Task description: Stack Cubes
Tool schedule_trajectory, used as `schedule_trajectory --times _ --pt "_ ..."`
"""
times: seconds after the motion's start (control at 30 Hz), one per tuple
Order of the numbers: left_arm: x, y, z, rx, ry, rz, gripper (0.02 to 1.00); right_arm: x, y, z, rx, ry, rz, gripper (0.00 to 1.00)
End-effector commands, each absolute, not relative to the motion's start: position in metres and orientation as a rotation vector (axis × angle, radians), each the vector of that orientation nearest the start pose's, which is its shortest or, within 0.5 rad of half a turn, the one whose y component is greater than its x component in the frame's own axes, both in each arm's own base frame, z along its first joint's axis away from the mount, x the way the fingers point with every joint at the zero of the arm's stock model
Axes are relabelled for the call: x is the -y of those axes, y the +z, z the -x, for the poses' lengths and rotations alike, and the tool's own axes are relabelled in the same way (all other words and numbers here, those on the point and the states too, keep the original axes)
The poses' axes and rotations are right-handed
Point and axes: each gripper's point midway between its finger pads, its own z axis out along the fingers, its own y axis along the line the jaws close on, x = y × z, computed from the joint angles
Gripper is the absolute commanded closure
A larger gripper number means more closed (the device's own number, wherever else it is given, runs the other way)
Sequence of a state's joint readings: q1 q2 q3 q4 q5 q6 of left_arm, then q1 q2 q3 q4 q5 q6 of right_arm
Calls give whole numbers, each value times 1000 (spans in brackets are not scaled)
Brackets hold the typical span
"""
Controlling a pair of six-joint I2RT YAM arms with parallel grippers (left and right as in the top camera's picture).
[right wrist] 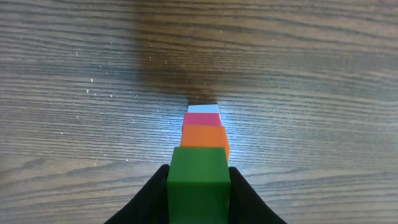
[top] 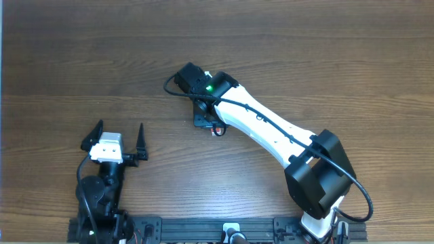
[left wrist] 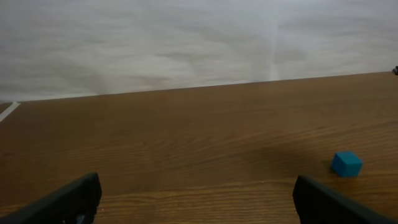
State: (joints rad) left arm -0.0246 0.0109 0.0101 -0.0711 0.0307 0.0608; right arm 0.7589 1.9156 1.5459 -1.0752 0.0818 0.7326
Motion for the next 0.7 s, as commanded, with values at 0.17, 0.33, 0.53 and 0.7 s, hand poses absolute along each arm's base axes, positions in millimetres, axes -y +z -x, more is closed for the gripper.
schedule_trajectory --times 0.17,0.33,0.53,0.7 --pt "12 157 -246 -1640 4 -108 18 -251 90 -294 -2977 28 13 663" --pt "12 157 -246 -1640 4 -108 18 -251 90 -293 -2978 25 14 564" --pt "12 157 -246 -1640 4 -108 18 -252 91 -294 -2973 30 14 393" --pt "12 157 -246 -1640 4 -108 18 -257 108 -303 -2943 56 67 391"
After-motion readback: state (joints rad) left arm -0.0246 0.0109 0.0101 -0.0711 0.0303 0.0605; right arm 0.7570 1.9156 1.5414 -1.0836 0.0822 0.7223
